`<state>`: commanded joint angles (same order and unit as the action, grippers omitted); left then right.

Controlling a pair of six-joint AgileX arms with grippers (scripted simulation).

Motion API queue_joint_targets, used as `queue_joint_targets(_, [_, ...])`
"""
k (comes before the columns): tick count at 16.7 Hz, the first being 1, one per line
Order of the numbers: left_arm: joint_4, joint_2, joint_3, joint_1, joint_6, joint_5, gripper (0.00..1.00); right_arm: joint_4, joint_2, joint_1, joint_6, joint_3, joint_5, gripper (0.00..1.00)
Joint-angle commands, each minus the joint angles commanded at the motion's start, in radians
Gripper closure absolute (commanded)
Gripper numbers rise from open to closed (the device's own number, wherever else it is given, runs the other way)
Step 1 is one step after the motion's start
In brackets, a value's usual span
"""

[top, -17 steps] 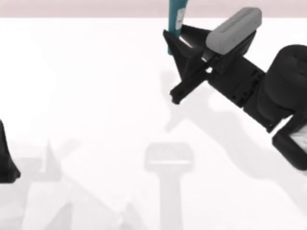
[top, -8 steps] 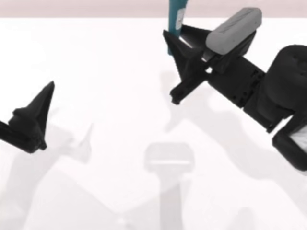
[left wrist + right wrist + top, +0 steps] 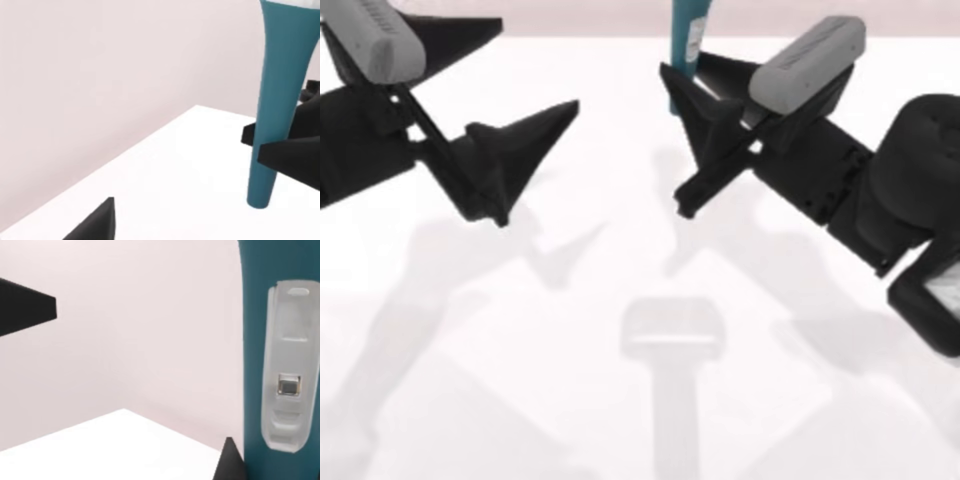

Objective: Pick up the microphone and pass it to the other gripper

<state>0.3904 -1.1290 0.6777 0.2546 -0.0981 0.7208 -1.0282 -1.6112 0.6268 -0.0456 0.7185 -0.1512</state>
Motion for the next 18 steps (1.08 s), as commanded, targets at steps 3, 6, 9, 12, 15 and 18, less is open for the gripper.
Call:
queue_joint_targets(3, [0.045, -0.112, 0.074, 0.027, -0.012, 0.075, 0.0, 0.0, 0.0, 0.0, 0.0, 0.0, 0.0, 1.0])
queue_joint_targets(6, [0.057, -0.139, 0.094, 0.033, -0.016, 0.094, 0.0, 0.0, 0.0, 0.0, 0.0, 0.0, 0.0, 1.0])
queue_joint_targets(9, [0.054, -0.135, 0.09, 0.028, -0.015, 0.092, 0.0, 0.0, 0.0, 0.0, 0.0, 0.0, 0.0, 1.0])
queue_joint_targets(12, [0.064, -0.172, 0.121, 0.057, -0.014, 0.069, 0.0, 0.0, 0.0, 0.0, 0.0, 0.0, 0.0, 1.0])
queue_joint_targets(15, [0.087, -0.271, 0.2, 0.127, -0.011, 0.003, 0.0, 0.0, 0.0, 0.0, 0.0, 0.0, 0.0, 1.0])
queue_joint_targets(18, [0.113, -0.379, 0.287, 0.203, -0.007, -0.072, 0.0, 0.0, 0.0, 0.0, 0.0, 0.0, 0.0, 1.0])
